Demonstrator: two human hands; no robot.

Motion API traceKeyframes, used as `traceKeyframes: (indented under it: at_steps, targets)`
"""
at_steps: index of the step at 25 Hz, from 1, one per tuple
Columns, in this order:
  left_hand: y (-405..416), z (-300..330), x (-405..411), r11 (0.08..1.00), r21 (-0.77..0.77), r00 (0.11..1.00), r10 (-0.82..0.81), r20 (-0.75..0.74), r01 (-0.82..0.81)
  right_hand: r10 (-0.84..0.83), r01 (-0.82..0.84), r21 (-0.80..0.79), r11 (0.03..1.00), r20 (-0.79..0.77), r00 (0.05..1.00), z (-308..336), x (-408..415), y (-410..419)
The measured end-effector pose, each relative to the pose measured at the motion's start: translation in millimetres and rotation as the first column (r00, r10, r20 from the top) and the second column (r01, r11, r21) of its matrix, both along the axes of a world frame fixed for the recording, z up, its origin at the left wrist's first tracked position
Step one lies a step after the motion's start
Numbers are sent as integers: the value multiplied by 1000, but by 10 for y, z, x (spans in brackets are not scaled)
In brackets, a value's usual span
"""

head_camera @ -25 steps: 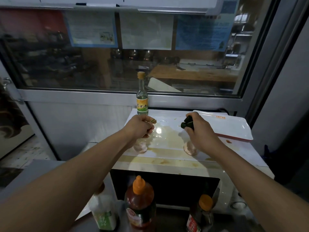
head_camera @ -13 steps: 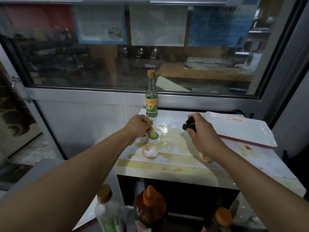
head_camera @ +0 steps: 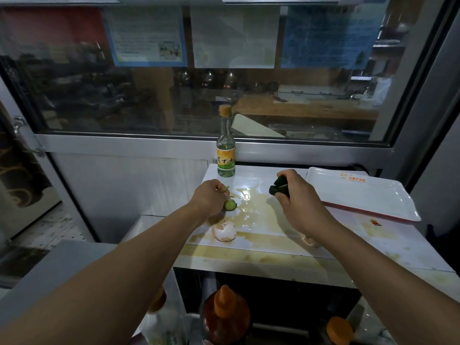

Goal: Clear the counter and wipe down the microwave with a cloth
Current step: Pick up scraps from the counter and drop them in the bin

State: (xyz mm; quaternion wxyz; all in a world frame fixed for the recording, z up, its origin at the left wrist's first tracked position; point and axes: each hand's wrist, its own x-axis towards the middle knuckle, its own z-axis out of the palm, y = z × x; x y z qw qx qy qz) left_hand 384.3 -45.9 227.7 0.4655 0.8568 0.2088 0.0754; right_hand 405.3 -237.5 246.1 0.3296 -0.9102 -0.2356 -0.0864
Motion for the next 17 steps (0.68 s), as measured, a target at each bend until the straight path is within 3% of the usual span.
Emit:
traceKeyframes:
  at_steps: [7, 13, 17]
  targets:
    - [-10, -43, -27, 996, -91, 999, -14, -33, 11, -8, 8, 6, 1000, 2, 1000, -5, -25, -23]
    - [-64, -68, -28, 972, 232, 1000, -15, -18, 19, -13, 13, -2, 1000, -5, 1000, 0, -60, -3]
    - [-60, -81, -21, 949, 314, 999, -31, -18, 35, -12, 12, 1, 1000, -7, 1000, -3, -65, 5]
